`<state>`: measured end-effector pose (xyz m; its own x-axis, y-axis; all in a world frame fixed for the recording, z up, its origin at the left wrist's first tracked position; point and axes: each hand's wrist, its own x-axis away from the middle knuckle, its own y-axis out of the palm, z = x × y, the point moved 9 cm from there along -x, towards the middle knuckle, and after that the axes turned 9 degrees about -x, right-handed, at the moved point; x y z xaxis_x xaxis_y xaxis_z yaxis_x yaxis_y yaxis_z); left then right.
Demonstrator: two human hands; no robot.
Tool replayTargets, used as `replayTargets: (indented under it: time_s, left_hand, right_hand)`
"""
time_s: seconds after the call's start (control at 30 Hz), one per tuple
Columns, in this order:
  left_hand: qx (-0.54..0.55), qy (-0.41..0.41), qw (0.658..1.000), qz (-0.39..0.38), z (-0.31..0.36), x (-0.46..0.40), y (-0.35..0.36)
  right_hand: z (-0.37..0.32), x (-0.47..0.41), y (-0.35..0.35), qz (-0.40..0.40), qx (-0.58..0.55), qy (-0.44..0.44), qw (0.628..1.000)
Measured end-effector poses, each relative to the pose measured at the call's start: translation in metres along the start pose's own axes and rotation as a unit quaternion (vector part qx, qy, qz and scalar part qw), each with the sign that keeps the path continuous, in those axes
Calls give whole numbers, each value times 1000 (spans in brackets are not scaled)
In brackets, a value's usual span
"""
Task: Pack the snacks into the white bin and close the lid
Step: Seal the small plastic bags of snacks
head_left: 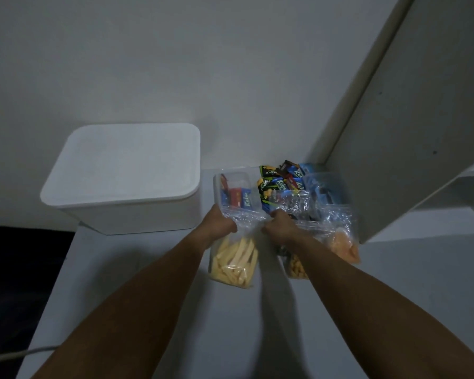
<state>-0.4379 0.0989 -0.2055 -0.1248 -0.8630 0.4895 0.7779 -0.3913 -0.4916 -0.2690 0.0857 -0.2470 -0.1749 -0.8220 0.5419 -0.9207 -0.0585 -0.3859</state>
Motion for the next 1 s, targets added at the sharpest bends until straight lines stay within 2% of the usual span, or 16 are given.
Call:
replayTargets:
  time_s: [0.27, 0.33, 0.43, 0.6, 0.73, 1.0]
  left_hand:
    - [92, -64, 991, 79, -31, -15, -16]
    - [96, -60, 986, 126, -36, -10, -23]
    - [125, -38, 976, 174, -47, -10, -24]
    - [194, -7, 948, 251, -39, 22, -33]
    - [208, 18, 940, 270, -41, 44, -44]
    - [215, 78, 921, 315, -29, 87, -59]
  right_hand:
    - [2, -4, -8, 59, -42, -15, 997]
    - [-1, -2, -9, 70, -68, -31, 995]
    - [-13, 5, -6, 66, -98, -64, 991]
    - [-41, 25, 0, 30, -80, -155, 984]
    - [-56, 44, -6, 16, -33, -228, 973]
    - [-72, 69, -24, -2, -33, -308, 951]
